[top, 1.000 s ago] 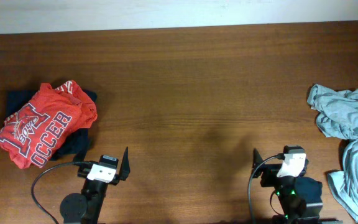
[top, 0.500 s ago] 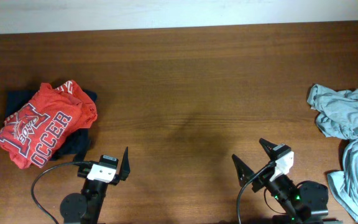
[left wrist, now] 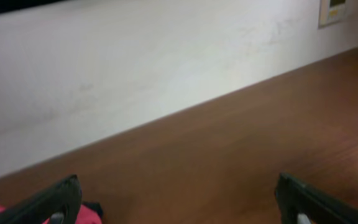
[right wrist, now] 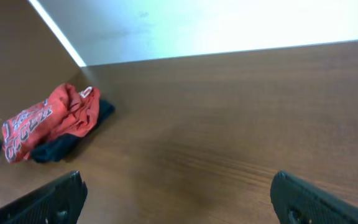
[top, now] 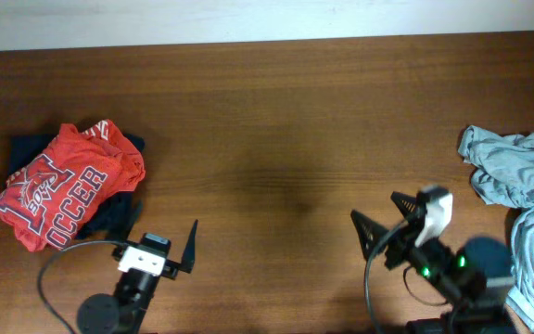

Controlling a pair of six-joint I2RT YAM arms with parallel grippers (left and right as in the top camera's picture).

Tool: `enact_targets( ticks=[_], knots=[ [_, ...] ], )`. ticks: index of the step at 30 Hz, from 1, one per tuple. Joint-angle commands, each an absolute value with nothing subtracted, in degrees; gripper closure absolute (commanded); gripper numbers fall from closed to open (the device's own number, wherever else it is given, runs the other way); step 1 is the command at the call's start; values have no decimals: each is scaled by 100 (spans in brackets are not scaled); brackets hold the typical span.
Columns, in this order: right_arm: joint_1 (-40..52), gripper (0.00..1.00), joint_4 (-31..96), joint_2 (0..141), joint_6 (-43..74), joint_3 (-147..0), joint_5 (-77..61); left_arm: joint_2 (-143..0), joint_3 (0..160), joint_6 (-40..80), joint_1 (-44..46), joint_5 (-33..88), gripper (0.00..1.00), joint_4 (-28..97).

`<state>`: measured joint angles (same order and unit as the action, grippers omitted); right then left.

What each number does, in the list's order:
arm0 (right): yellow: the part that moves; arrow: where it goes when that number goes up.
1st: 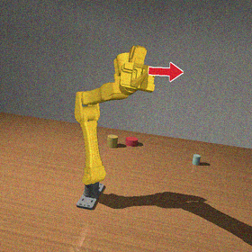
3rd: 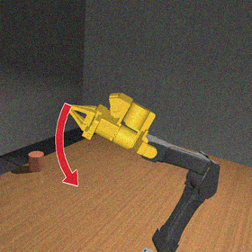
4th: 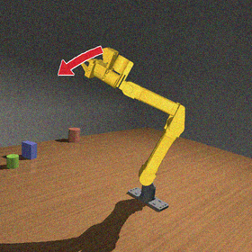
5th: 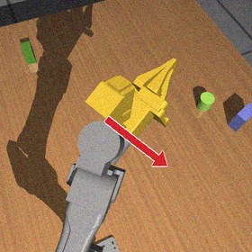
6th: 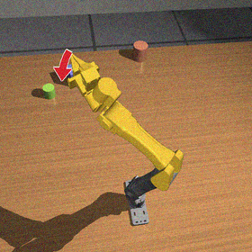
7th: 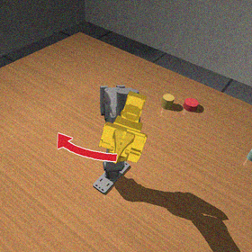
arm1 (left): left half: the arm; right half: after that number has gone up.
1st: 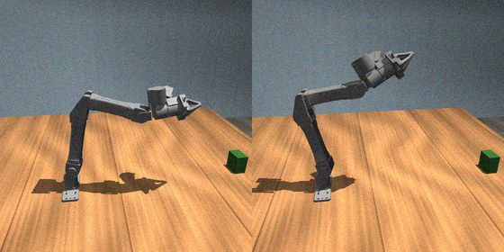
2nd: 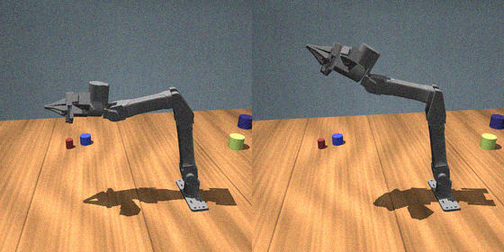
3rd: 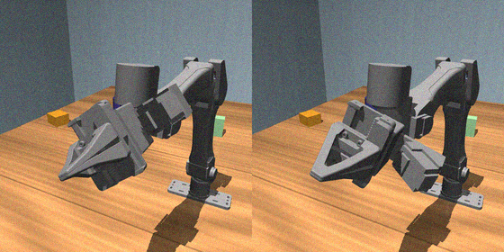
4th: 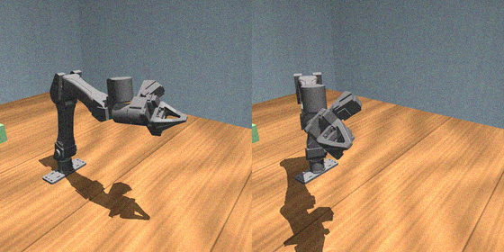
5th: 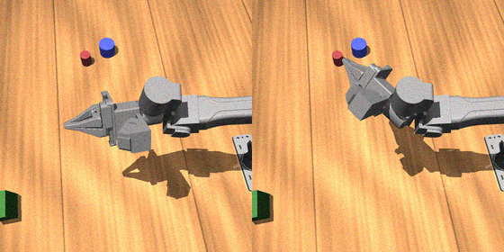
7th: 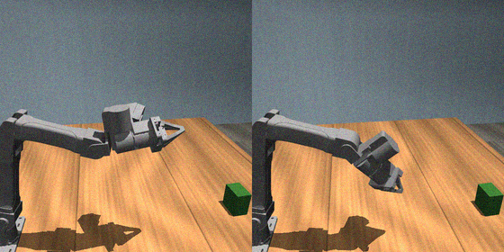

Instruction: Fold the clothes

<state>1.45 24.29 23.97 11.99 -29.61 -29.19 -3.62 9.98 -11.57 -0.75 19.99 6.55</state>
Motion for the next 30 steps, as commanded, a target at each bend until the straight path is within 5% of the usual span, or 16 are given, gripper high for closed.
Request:
enact_targets(
  ticks=[1,11,19,24,30],
  knots=[
    [110,1,2864,3450,1100,-3826,-2779,-919,2038,-816,-54,1804,1,1116],
    [110,1,5850,6608,43,-7548,-2910,-4480,5953,-819,-51,1662,1,3715],
    [-172,1,6460,7373,838,-7920,-2246,-6222,7216,-685,-51,2405,1,4300],
    [-1463,1,6757,7395,2246,-7918,-829,-6681,7216,-685,-51,2486,1,4390],
    [-3771,1,7277,7717,2436,-7837,-832,-7089,7216,-687,-51,2467,1,4517]
  ],
)
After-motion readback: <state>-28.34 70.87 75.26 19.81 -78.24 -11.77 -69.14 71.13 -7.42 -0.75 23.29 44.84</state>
